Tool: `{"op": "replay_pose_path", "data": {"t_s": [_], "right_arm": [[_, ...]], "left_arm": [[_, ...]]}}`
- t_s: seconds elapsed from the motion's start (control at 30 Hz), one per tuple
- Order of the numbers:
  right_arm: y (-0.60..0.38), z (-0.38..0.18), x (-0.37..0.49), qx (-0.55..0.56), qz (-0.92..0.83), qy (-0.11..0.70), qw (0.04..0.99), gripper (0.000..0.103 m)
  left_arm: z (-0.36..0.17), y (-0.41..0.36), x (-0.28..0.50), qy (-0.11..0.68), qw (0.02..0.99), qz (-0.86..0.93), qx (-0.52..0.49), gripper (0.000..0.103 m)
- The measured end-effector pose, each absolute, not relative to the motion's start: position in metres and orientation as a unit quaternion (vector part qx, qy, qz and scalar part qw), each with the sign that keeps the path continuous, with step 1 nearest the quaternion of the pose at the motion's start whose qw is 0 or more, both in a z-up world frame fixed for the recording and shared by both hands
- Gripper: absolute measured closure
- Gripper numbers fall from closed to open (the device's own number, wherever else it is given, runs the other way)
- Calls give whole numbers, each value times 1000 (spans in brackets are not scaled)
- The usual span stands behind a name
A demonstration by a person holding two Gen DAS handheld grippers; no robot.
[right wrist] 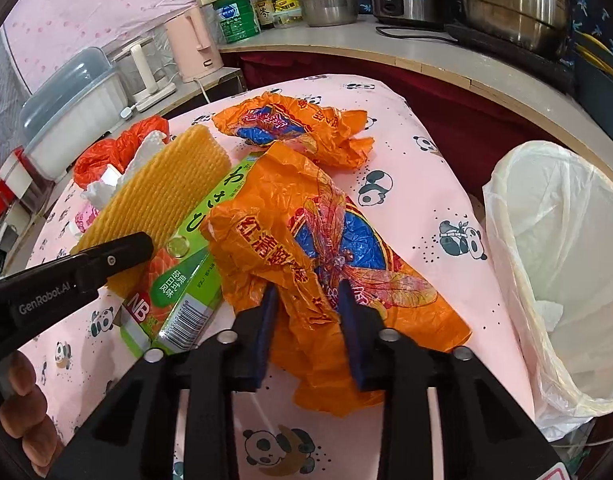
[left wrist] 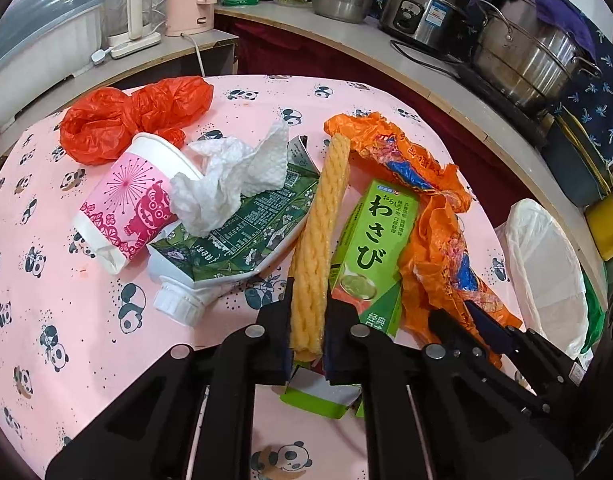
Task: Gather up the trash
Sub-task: 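Grasp the long orange foam net with the left tool while the right tool grasps the orange plastic bag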
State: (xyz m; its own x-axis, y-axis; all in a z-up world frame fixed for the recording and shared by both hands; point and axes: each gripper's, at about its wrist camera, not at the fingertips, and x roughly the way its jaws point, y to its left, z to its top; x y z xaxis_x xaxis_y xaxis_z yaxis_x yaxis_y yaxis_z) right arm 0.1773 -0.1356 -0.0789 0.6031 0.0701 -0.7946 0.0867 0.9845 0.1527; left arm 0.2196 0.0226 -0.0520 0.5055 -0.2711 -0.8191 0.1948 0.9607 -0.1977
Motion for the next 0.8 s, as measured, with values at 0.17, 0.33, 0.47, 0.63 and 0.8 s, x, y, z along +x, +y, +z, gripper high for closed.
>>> {"op": "replay_pose_path", "data": {"t_s": [0.17,0.33,0.47,0.63,0.8], "right_arm": [[-138,-73,171,90,-4,445,891,91],[-135,-54,160,93,6,426,900,92],[-132,-32,148,90,13,404,910,92],[-134,-8,133,93,16,379,920,92],[-141,9,120,96,11,362,927,92]], "left_arm": [[-41,24,209,470,872,-130,-41,94],[-23,26,197,451,883,-122,-36,94],[-8,29,187,437,890,-123,-41,94],[11,24,172,420,897,-130,-39,94],[25,9,158,408,901,-143,-29,94]]}}
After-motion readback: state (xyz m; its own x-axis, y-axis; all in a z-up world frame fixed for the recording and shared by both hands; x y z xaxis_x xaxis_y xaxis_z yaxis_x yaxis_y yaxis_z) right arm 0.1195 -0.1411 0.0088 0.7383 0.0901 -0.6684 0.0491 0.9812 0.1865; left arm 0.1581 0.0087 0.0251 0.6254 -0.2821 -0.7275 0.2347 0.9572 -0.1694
